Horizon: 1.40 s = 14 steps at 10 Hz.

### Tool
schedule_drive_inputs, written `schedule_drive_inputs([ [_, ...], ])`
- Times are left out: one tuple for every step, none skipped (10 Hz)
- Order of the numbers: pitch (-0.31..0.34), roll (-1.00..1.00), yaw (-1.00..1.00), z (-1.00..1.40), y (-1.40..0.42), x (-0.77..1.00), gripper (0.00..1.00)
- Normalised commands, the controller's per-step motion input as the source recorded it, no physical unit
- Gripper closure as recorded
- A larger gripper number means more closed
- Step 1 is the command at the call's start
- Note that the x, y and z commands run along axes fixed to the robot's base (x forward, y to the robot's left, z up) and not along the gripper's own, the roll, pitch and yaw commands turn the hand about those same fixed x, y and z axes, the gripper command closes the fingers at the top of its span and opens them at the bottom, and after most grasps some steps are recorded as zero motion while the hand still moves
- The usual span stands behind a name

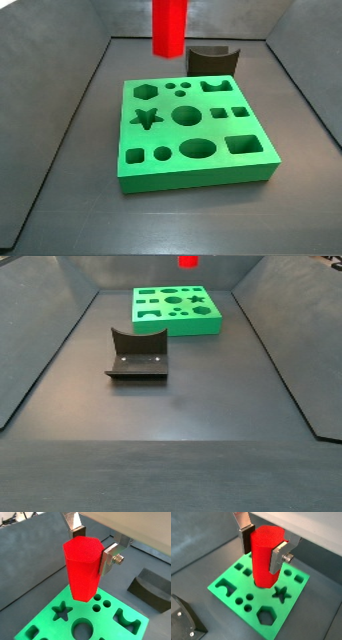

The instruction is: Insert the hexagon object.

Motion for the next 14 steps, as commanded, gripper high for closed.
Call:
schedule_drive_inputs([
  [-0.073, 0.23, 0.00, -0.90, 0.15, -0.20, 1.00],
  [-0.173, 0.16, 0.13, -0.85, 0.25, -0.32, 1.00],
  [-0.257, 0.06, 0.10, -0.78, 0.25, -0.35, 1.00],
  [-0.149, -0.16, 0.00, -0.45, 0.21, -0.17, 1.00],
  [-0.149, -0.16, 0.00, -0.39, 0.18, -0.19, 1.00],
  [-0.107, -0.17, 0.00, -0.35, 0.17, -0.17, 1.00],
  [-0.076, -0.12, 0.00, -0.29, 0.14, -0.27, 1.00],
  [-0.074, -0.12, 0.00, -0.21, 0.09, -0.31, 1.00],
  [-0.074, -0.12, 0.00, -0.22, 0.08, -0.26, 1.00],
  [-0.054, -0.11, 0.00, -0.28, 0.05, -0.12, 1.00],
  [-0.013, -0.09, 0.00, -0.33, 0.03, 0.00, 1.00],
  [0.000, -0.05, 0.00, -0.46, 0.02, 0.07, 1.00],
  [0.020, -0.04, 0.00, -0.59, 0.00, 0.28, 1.00],
  [0.056, -0.02, 0.01, -0.65, 0.00, 0.39, 1.00],
])
